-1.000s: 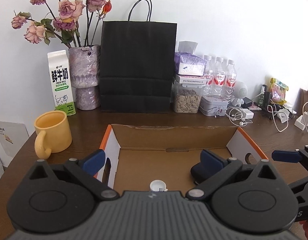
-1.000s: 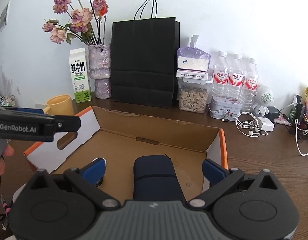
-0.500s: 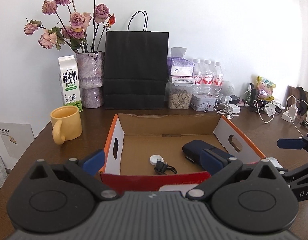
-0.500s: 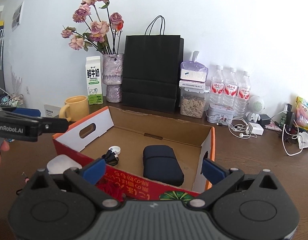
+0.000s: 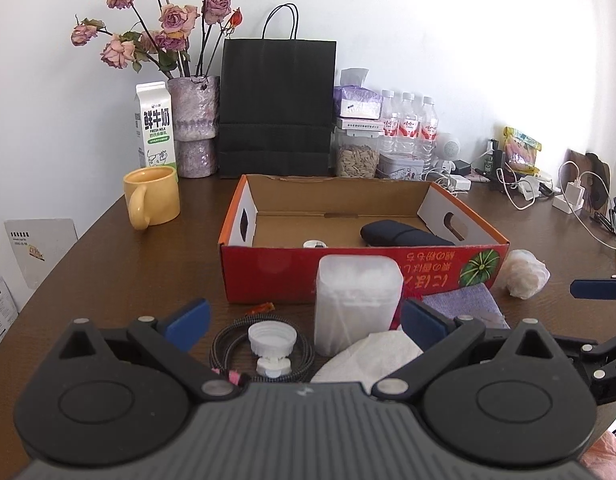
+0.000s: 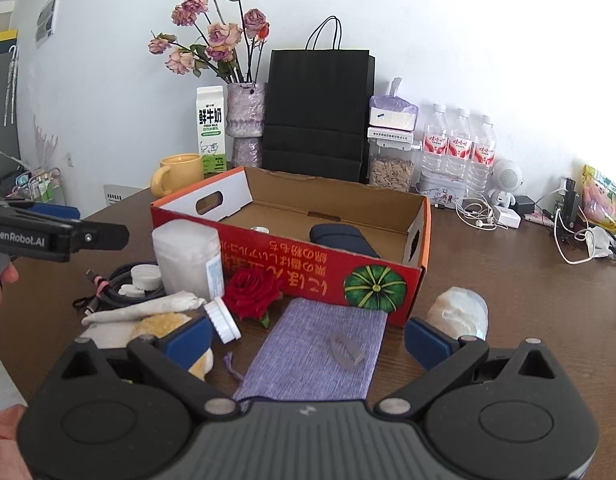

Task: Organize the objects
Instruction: 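Move both grippers back toward the remaining clutter, then grasp the white-and-yellow plush toy with the right gripper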

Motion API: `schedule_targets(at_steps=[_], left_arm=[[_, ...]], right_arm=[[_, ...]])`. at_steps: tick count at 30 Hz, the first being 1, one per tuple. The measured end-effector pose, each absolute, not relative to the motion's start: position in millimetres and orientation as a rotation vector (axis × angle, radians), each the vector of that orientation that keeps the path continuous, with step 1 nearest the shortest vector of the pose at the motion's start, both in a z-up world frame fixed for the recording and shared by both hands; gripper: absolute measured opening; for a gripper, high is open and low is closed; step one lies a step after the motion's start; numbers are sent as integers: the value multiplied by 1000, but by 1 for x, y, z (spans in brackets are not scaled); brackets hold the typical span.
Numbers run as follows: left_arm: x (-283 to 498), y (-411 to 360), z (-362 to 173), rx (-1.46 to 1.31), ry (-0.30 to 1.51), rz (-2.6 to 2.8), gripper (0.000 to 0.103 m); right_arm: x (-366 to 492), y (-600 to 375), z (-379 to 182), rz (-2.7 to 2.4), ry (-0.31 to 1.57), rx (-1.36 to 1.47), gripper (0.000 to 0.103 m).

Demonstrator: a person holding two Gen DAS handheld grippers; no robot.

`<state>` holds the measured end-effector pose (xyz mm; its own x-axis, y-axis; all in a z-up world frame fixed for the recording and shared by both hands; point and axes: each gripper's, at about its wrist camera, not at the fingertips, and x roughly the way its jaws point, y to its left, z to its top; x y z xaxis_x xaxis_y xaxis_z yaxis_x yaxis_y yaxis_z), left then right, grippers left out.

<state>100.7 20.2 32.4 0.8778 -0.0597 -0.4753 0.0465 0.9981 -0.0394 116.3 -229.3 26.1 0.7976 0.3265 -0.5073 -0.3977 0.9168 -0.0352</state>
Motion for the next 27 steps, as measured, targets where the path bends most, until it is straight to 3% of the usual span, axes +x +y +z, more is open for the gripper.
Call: schedule_targets(at_steps=[12,27], left_arm=[[65,26,9,-69,558,-54,103],[46,50,-1,-69,572,-2,103]], right_arm=[[79,-242,7,377,531,-54,103],[79,-177,-13,550,555,-164,103]])
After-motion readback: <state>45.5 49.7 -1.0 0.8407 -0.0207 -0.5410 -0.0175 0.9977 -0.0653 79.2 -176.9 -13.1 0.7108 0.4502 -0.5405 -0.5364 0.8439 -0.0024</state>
